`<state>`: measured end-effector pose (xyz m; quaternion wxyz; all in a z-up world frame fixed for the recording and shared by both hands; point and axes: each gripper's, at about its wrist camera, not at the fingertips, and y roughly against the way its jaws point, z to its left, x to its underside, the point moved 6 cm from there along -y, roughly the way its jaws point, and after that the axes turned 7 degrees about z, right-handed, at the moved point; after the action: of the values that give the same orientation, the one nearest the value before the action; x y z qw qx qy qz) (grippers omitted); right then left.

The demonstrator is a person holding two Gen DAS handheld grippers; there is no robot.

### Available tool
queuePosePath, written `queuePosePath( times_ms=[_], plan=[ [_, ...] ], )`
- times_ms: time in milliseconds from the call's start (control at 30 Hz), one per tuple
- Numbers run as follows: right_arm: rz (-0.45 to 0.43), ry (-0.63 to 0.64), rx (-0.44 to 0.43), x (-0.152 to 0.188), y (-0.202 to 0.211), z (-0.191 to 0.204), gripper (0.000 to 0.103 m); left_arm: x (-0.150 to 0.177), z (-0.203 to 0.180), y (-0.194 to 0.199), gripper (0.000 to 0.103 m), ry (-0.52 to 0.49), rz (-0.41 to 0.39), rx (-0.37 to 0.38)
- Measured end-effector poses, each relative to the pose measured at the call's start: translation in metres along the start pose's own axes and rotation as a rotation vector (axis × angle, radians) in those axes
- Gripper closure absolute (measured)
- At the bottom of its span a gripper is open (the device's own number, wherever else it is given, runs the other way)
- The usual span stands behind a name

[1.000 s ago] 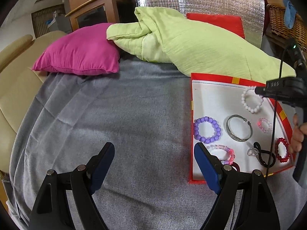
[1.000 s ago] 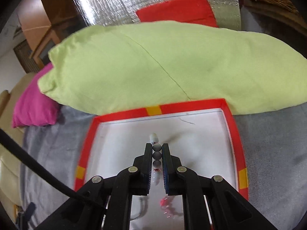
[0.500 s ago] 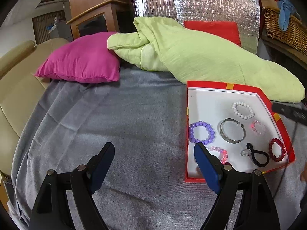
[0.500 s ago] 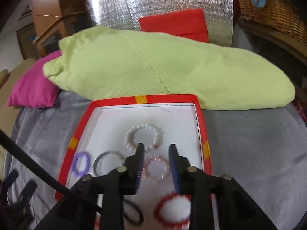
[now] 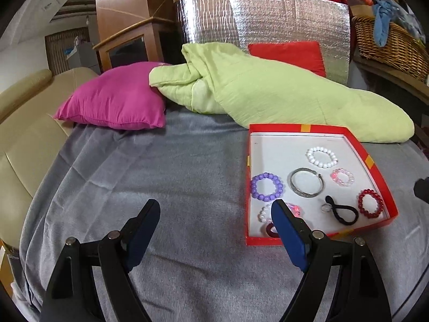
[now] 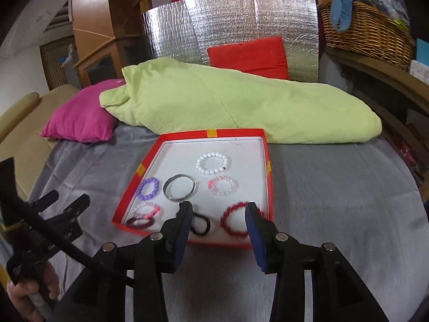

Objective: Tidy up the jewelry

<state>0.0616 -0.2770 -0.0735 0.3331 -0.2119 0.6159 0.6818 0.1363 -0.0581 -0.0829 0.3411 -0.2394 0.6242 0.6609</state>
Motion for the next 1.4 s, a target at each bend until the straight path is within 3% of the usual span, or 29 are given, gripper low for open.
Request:
queuePosePath(
  times_ms=[267, 500, 600, 1400],
  plan=[
    [-0.030, 0.011, 0.034, 0.033, 0.028, -0.003, 0.052, 0.014, -0.011, 0.026, 0.013, -0.037, -0.030, -0.011],
    [-0.051, -0.018, 0.050, 0.037, 0.028, 0.004, 0.035, 0.023, -0.017, 0.037, 0.012, -0.054, -0.038, -0.004],
    [-0.041, 0.012, 0.091, 0.038, 0.019, 0.009, 0.035, 0.022, -0.017, 0.038, 0.012, -0.058, -0.042, -0.002],
    [-0.085, -0.022, 0.114, 0.034, 0.022, 0.000, 0.035, 0.026, -0.013, 0.037, 0.012, -0.036, -0.042, 0.011]
  ],
)
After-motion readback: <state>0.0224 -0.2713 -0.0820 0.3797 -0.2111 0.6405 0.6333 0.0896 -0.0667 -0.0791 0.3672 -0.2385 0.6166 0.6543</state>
